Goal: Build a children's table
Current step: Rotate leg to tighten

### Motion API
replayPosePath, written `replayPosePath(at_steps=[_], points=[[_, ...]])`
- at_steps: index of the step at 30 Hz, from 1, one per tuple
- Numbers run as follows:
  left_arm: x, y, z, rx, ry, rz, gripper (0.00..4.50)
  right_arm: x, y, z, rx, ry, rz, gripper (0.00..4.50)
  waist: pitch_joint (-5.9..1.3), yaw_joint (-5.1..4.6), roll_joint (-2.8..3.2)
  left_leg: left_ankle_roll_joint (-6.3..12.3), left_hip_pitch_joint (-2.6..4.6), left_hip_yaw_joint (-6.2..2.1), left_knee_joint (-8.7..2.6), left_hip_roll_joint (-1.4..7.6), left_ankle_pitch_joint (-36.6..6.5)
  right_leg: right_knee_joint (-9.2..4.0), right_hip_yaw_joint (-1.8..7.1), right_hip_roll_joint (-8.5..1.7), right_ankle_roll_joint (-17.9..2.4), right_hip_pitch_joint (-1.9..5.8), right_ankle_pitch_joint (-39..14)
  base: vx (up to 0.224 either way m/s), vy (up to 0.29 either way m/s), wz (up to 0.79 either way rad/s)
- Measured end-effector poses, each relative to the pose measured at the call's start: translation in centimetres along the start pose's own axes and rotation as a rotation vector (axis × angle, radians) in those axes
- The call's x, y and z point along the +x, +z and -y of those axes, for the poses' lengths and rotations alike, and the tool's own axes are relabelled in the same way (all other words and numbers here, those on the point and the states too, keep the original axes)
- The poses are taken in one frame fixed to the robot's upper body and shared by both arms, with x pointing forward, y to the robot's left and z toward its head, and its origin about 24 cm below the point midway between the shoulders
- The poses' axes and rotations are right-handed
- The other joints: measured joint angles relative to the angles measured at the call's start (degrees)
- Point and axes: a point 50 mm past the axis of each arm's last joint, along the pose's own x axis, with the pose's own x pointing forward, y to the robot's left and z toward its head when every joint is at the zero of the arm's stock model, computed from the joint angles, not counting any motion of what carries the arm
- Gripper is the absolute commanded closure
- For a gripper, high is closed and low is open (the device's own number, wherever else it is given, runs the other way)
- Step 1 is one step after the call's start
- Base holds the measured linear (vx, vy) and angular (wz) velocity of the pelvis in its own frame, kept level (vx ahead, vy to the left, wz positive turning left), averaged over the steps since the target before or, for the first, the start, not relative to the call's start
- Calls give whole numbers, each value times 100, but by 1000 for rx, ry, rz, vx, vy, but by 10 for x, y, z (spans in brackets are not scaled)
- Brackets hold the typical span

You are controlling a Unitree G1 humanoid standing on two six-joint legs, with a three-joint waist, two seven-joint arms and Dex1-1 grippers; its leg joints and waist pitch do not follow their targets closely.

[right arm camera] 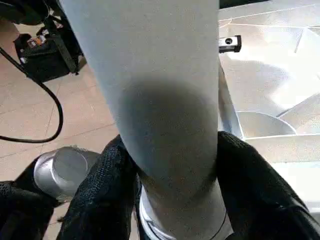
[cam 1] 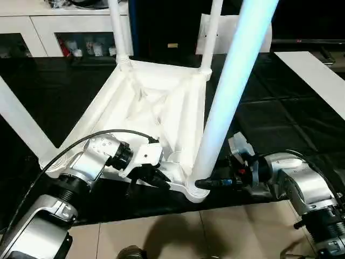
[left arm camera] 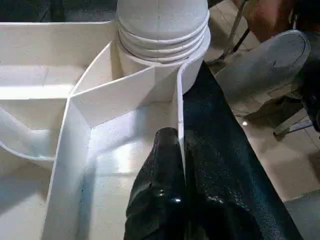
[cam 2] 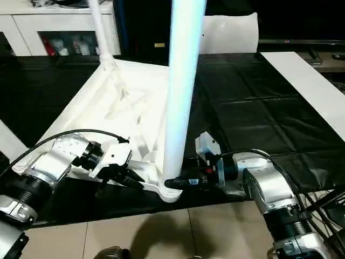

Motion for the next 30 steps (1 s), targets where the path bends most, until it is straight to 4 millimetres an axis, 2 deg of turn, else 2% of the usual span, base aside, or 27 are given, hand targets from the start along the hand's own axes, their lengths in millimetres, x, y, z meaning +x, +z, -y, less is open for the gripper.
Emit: replayPosePath(at_steps=[4, 7, 10, 14, 16, 22, 25, 26, 27, 28, 30], points=[[2, 0, -1, -34, 7, 20, 450, 3, -2, -4, 42, -36, 41, 251, 0, 14, 1, -1, 3, 1, 0, 1, 0, 7, 0, 0, 0, -1, 0, 0, 0, 0], [0, -2, -3, -81, 58, 27, 450, 8, -4, -3, 61, -126, 82, 251, 0, -19, 1, -3, 15, 1, 2, 3, 2, 18, 1, 1, -6, 0, 4, 0, 0, 0], [-2, -6, -12, -156, 196, 31, 450, 18, -6, 7, 93, -326, 141, 251, -1, -162, 8, -14, 30, 0, 1, 3, 8, 20, 3, 2, 14, -5, -6, 0, 0, 0], [12, -2, -22, -255, 332, 75, 450, 23, -4, 21, 137, -574, 170, 252, -2, -439, 10, -19, 38, -2, 5, 1, 11, -7, 3, 1, 15, -12, -7, 0, 0, 0], [19, 3, -29, -298, 407, 79, 450, 26, -2, 28, 160, -692, 179, 253, -4, -484, 14, -20, 47, -5, 5, 1, 11, -6, 3, 2, 12, -15, -5, 0, 0, 0], [34, 13, -43, -391, 597, 86, 450, 43, 9, 48, 188, -960, 173, 254, -10, -572, 22, -20, 46, -10, -1, 0, 11, -7, 4, 8, 8, -21, 6, 0, 0, 0], [38, 17, -46, -388, 633, 82, 450, 44, 12, 52, 179, -1004, 157, 254, -13, -575, 28, -18, 42, -9, -2, -5, 10, -9, 11, 7, -10, -20, 20, 0, 0, 0], [38, 17, -46, -386, 637, 81, 450, 45, 12, 52, 183, -1010, 162, 220, -13, -574, 28, -18, 41, -10, -5, -5, 10, -9, 10, 7, -24, -20, 31, 0, 0, 0], [38, 18, -46, -383, 638, 81, 450, 45, 12, 52, 185, -1012, 165, 220, -13, -572, 28, -18, 42, -9, -10, -5, 9, -10, 9, 8, -27, -20, 34, 0, 0, 0], [38, 18, -46, -382, 638, 81, 450, 45, 13, 52, 187, -1012, 169, 187, -13, -568, 28, -19, 42, -9, -17, -5, 9, -10, 7, 8, -28, -21, 35, 0, 0, 0], [37, 18, -46, -379, 638, 81, 450, 46, 13, 52, 189, -1008, 177, 184, -13, -567, 28, -20, 42, -10, -23, -3, 9, -10, 4, 8, -27, -22, 36, 0, 0, 0]])
